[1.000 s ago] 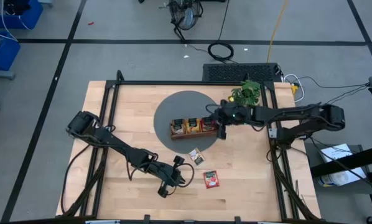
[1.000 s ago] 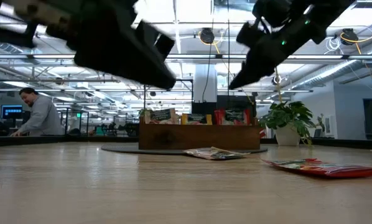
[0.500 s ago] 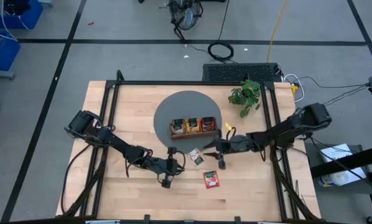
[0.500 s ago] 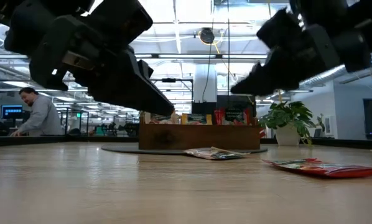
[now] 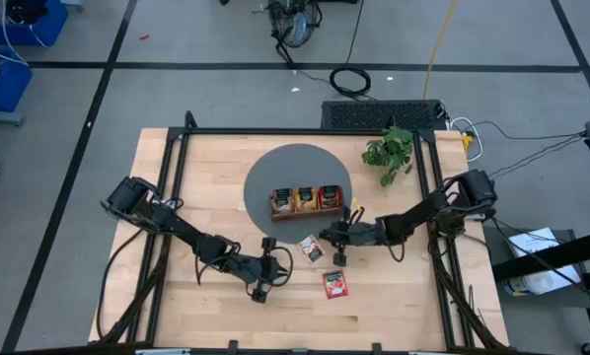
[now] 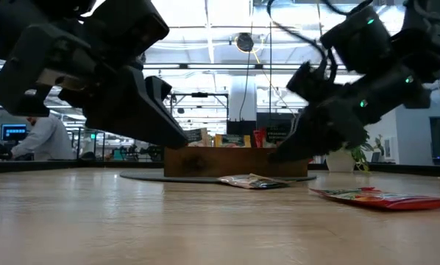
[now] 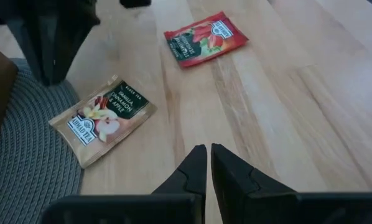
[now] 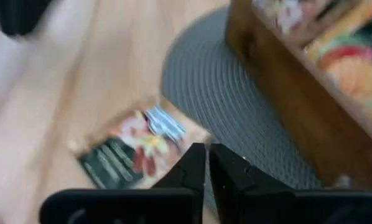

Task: Pick & Place Tea
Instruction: Put the brown tea bag into the left section of the wooden organizer

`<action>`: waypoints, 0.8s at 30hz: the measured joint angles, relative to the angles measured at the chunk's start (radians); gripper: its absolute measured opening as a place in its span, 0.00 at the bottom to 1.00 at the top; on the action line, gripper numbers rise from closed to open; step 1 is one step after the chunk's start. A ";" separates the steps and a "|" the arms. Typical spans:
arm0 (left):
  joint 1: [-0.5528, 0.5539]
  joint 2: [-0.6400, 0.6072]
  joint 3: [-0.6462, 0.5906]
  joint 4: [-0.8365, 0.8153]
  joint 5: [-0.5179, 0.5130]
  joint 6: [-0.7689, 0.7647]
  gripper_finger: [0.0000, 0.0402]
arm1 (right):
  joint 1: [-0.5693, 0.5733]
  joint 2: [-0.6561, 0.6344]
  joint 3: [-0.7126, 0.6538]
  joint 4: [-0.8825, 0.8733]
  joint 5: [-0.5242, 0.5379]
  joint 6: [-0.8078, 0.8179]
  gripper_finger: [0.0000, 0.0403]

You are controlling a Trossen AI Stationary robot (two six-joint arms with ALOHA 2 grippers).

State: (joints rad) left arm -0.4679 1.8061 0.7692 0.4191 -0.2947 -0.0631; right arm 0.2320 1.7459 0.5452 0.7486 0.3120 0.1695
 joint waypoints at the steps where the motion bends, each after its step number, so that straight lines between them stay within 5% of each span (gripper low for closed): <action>1: 0.000 0.000 0.000 -0.001 0.000 0.000 0.08 | -0.007 0.013 0.006 -0.011 -0.004 0.002 0.04; 24: 0.000 0.000 0.001 -0.033 -0.007 -0.011 0.08 | -0.018 0.232 0.238 -0.057 -0.183 -0.237 0.00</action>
State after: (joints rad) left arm -0.4675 1.8061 0.7700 0.3858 -0.3016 -0.0746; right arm 0.2144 1.9781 0.7830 0.6919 0.1287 -0.0677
